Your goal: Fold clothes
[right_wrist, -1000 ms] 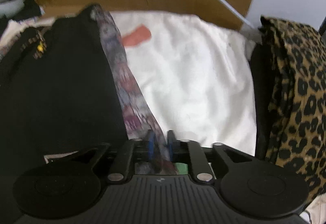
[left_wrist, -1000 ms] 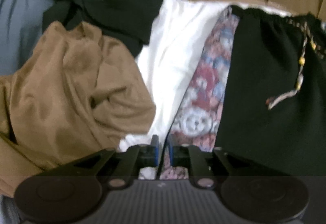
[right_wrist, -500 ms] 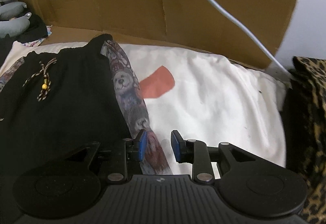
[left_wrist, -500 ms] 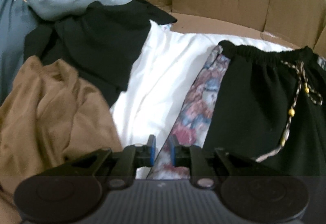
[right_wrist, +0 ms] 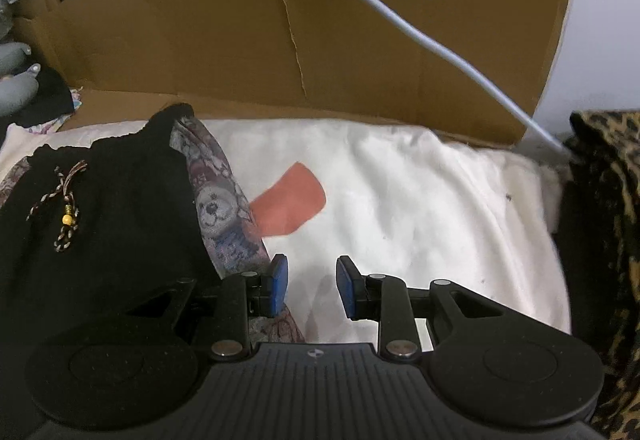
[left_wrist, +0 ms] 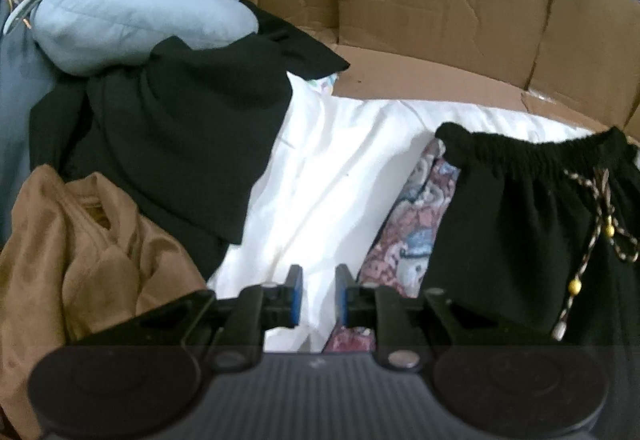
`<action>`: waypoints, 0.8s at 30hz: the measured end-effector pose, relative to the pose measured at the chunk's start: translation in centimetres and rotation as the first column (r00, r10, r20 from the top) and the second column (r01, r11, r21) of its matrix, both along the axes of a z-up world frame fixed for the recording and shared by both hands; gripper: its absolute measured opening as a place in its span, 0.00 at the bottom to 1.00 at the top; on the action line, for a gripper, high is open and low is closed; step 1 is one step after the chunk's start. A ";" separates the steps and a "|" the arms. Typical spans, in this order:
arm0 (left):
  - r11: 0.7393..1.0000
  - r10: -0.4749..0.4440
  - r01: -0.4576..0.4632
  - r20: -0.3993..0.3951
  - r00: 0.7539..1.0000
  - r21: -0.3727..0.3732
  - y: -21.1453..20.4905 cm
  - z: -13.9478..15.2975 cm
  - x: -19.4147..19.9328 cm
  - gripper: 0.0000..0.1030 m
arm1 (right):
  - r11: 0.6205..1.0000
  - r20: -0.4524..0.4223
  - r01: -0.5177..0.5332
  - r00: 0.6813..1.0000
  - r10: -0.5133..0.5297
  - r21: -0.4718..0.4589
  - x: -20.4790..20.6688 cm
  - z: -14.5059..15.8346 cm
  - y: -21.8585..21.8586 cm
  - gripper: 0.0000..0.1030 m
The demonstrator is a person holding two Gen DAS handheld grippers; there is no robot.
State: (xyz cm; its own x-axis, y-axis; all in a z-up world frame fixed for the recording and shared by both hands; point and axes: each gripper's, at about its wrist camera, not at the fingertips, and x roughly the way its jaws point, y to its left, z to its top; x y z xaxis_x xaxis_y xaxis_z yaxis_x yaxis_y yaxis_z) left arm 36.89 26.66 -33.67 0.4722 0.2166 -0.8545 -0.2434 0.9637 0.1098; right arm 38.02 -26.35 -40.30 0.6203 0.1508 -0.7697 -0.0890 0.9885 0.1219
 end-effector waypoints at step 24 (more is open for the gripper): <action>0.999 -0.014 0.015 0.012 1.000 -0.046 -0.7 -3.3 0.2 0.30 | 0.973 -0.036 -0.219 0.976 0.217 -0.074 -0.1 -1.8 3.7 0.10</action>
